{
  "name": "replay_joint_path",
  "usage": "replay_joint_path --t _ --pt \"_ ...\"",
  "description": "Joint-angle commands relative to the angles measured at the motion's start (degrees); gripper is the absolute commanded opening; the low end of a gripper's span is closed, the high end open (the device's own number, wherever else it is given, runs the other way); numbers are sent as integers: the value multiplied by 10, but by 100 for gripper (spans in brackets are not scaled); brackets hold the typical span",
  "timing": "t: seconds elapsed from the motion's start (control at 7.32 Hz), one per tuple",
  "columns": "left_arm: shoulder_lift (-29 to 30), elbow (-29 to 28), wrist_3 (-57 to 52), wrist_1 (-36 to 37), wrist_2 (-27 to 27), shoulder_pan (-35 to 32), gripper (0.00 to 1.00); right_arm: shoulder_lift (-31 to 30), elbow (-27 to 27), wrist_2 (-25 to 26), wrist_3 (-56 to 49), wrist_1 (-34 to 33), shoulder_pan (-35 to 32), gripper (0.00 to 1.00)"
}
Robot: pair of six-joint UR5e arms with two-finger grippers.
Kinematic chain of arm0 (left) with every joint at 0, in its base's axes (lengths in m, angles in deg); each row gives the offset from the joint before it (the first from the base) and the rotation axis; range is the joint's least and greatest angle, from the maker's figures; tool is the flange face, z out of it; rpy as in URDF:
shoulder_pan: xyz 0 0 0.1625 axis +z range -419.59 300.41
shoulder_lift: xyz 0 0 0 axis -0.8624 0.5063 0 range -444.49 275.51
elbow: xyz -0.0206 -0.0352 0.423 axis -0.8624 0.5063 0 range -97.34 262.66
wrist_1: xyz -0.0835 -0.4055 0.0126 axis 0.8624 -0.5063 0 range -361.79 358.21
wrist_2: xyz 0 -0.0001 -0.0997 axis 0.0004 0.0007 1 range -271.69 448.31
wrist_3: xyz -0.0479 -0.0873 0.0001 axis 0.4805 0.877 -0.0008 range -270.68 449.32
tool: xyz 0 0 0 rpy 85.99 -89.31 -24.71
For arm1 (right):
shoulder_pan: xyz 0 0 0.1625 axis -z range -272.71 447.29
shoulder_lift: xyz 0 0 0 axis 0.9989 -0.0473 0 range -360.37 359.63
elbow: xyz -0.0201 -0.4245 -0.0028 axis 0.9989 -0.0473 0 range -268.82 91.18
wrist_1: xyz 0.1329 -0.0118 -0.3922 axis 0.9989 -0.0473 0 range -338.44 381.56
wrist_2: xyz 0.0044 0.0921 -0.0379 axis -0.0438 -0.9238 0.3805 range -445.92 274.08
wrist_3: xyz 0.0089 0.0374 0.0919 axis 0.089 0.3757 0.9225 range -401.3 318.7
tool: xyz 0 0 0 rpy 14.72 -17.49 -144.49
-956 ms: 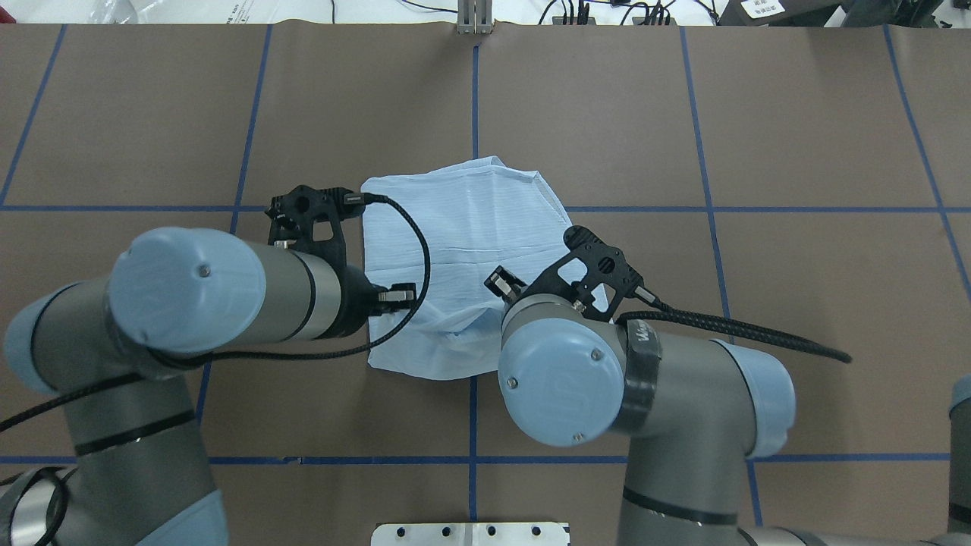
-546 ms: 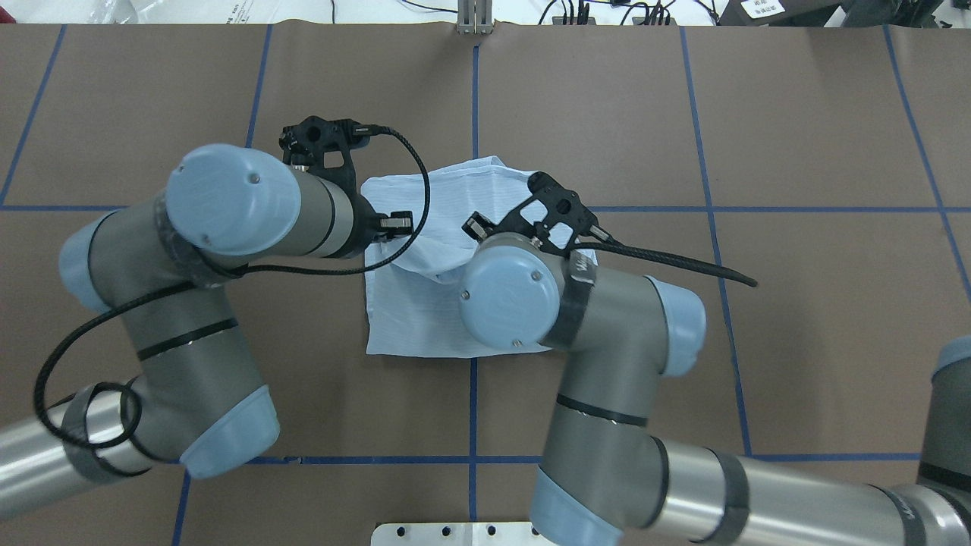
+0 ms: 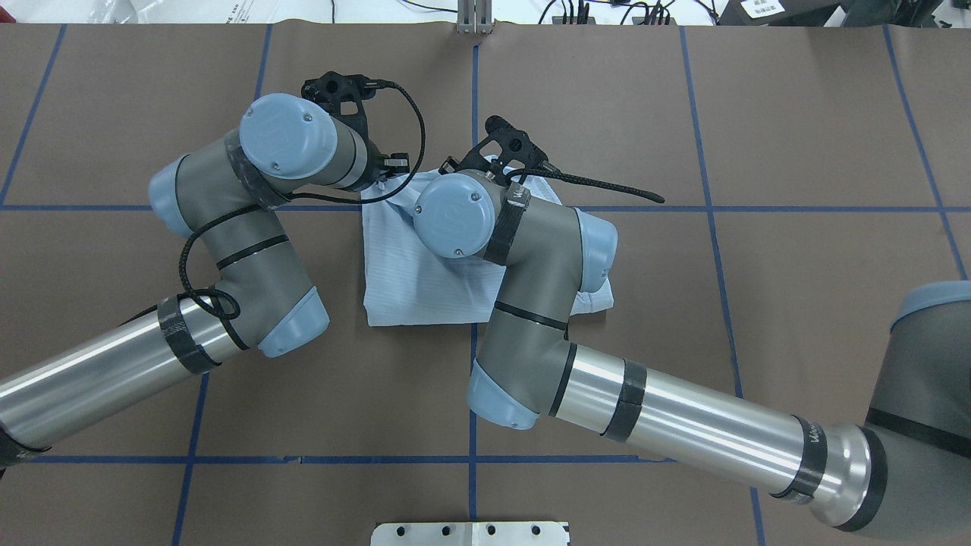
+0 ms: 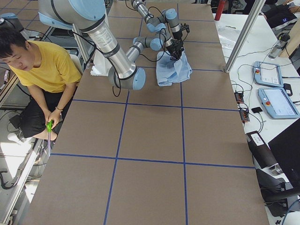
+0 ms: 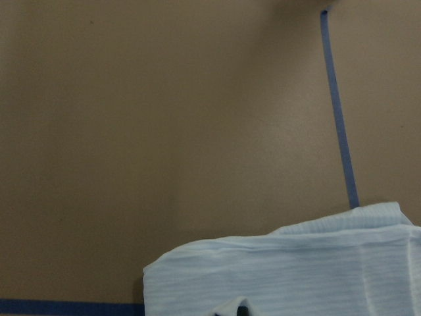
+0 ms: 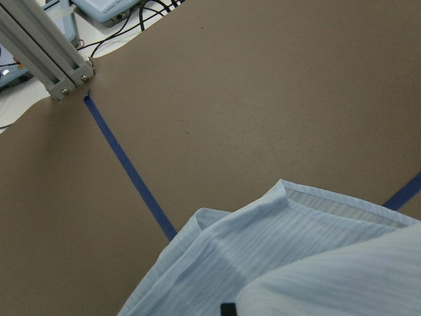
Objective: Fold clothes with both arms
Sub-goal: 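Lift the near edge with both grippers and fold it toward the far edge, then lower the folded edge onto the shirt and press it flat with both grippers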
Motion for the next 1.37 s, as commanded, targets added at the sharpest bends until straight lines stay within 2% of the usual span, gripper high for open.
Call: replay_joint_path --t 0.0,0.14,0.55,0.68,0.82,0.96,1.09,1.23 --pt "6 -34 0 -18 0 -2 0 35 -66 -2 -5 24 -11 0" --pt "6 -35 -3 -18 -5 -3 0 36 -84 -3 -7 43 -15 0" --pt "7 -35 -31 -19 -8 -12 0 35 -90 -20 -33 45 -33 0" --pt "5 -35 -32 -33 -8 -13 11 36 -90 -22 -53 45 -38 72" --pt "0 -34 -73 -60 -5 -16 99 39 -89 -39 -77 45 -46 100" --pt "-1 -29 -107 -68 2 -23 100 49 -88 -87 -100 44 -62 100" --pt "-2 -27 -120 -66 44 -33 100 55 -86 -113 -107 42 -70 100" --pt "-30 -1 -154 -68 62 -42 100 57 -86 -114 -106 42 -69 100"
